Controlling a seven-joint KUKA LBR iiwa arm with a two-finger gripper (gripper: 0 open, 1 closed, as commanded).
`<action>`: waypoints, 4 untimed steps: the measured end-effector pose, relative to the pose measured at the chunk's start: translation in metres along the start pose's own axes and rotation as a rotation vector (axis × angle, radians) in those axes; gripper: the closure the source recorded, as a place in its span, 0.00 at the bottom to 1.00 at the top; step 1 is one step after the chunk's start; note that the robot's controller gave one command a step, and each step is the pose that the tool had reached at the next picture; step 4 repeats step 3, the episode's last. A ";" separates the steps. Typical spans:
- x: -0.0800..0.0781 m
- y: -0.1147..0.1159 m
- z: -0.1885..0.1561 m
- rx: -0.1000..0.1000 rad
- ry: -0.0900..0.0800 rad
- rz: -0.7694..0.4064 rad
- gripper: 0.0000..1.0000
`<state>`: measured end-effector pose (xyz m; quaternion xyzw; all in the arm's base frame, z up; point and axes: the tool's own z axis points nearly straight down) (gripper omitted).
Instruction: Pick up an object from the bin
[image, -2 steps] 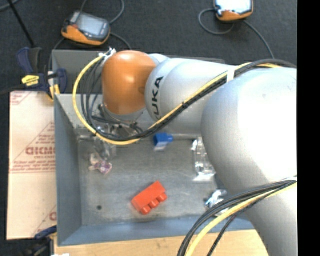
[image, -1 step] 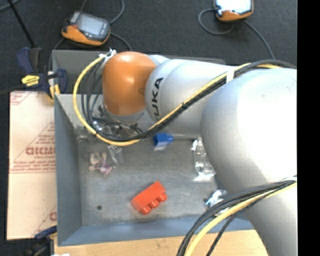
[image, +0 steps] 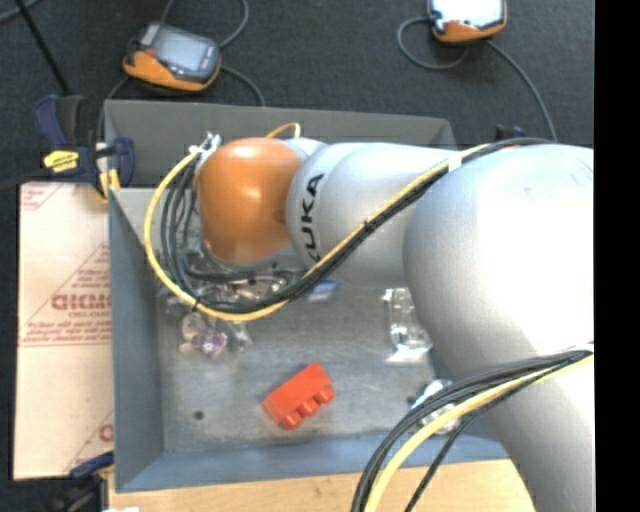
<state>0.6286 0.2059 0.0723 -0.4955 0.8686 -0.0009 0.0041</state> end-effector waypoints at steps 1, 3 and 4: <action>-0.002 -0.001 -0.003 0.000 -0.006 0.005 1.00; 0.015 0.062 -0.145 0.000 -0.001 0.124 1.00; 0.015 0.062 -0.145 0.000 -0.001 0.124 1.00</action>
Offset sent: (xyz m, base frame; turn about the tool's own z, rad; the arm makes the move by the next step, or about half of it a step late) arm 0.0000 0.0000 0.0000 0.0000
